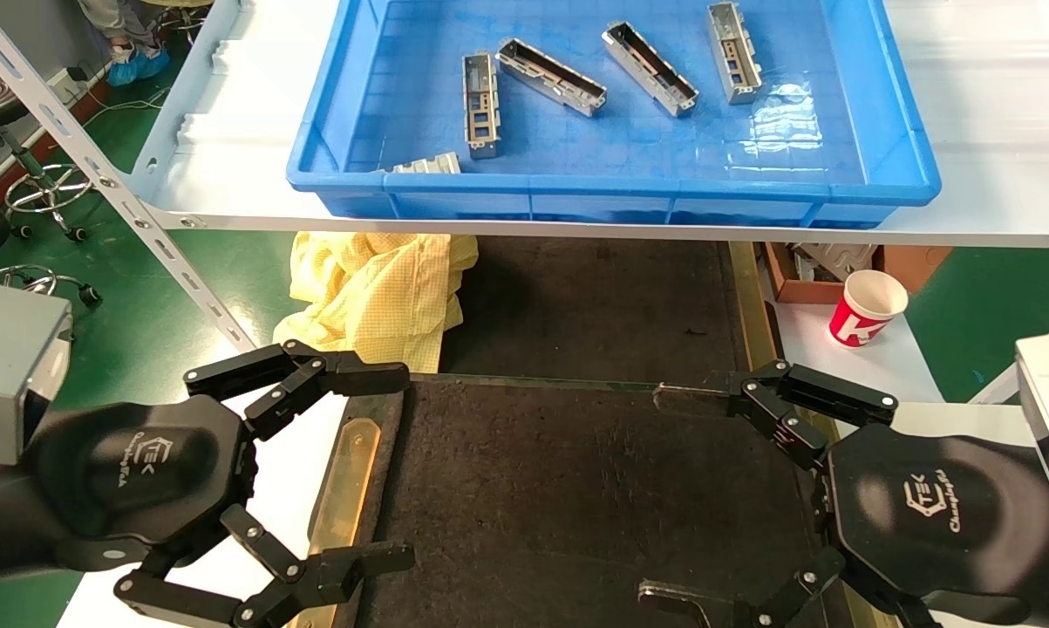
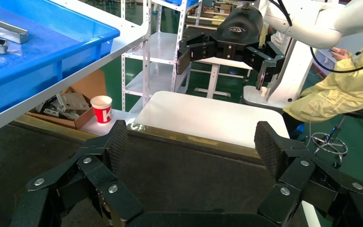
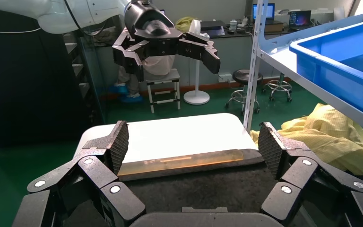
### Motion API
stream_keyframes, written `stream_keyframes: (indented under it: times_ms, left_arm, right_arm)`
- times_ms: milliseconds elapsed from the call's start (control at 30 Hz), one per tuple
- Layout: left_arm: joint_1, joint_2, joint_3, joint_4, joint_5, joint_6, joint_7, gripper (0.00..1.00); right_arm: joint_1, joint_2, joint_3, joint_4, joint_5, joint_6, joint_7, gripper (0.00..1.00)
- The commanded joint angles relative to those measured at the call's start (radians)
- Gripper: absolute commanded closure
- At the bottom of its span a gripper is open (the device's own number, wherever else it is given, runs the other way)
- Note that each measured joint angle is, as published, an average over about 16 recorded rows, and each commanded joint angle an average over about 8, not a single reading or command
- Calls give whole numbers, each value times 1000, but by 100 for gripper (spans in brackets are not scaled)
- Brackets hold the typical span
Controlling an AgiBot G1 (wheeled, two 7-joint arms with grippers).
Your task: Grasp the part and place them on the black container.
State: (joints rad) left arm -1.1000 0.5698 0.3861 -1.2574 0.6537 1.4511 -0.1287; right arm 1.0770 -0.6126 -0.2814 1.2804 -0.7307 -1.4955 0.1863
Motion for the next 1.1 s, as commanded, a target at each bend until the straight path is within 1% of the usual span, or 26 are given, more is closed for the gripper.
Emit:
stream_keyframes:
  times_ms: [33, 133, 167, 267, 300, 367, 400, 433, 1100]
  left_arm:
    - [0, 0, 0, 0, 0, 0, 0, 2]
    - [0, 0, 0, 0, 0, 0, 0, 12]
    - [0, 0, 0, 0, 0, 0, 0, 21]
    - [0, 0, 0, 0, 0, 0, 0, 59]
    - [0, 0, 0, 0, 0, 0, 0, 70]
    - [0, 0, 0, 0, 0, 0, 0, 89]
    - [0, 0, 0, 0, 0, 0, 0, 97]
    - [0, 0, 0, 0, 0, 0, 0, 100]
    - [0, 0, 0, 0, 0, 0, 0, 100]
  right_arm:
    - [0, 0, 0, 0, 0, 0, 0, 0]
    - [0, 0, 0, 0, 0, 0, 0, 0]
    - [0, 0, 0, 0, 0, 0, 0, 0]
    - [0, 0, 0, 0, 0, 0, 0, 0]
    - [0, 0, 0, 0, 0, 0, 0, 0]
    - [0, 0, 0, 0, 0, 0, 0, 0]
    - [0, 0, 0, 0, 0, 0, 0, 0]
    - [0, 0, 0, 0, 0, 0, 0, 0]
    - [0, 0, 0, 0, 0, 0, 0, 0]
